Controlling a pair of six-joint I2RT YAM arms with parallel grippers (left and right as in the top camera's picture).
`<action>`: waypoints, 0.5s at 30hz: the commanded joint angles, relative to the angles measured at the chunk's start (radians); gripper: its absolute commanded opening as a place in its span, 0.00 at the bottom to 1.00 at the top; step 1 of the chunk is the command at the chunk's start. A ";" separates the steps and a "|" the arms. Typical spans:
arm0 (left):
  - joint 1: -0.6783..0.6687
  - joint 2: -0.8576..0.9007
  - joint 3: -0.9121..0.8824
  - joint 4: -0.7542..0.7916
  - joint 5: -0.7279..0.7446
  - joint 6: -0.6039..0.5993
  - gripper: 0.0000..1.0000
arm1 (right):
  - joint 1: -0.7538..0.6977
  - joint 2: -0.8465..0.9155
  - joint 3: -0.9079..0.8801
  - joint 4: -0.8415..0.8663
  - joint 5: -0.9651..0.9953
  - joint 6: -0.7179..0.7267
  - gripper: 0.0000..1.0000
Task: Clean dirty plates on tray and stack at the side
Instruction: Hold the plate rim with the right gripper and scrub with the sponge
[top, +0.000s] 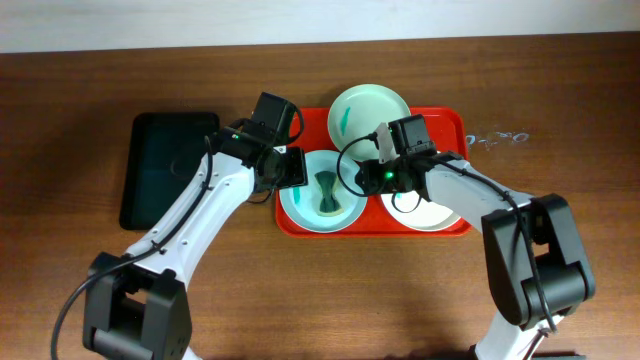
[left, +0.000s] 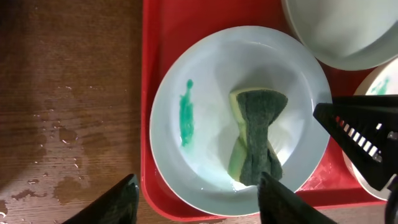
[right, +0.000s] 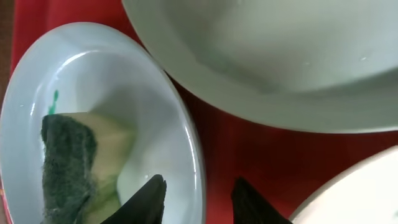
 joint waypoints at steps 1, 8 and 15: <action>-0.008 -0.004 -0.004 0.000 0.038 0.006 0.57 | 0.008 0.018 0.018 0.003 0.039 -0.011 0.36; -0.087 -0.003 -0.105 0.122 0.037 0.002 0.54 | 0.008 0.084 0.018 -0.005 0.014 -0.011 0.27; -0.095 0.090 -0.151 0.309 0.125 0.001 0.50 | 0.006 0.083 0.019 -0.018 -0.024 -0.010 0.13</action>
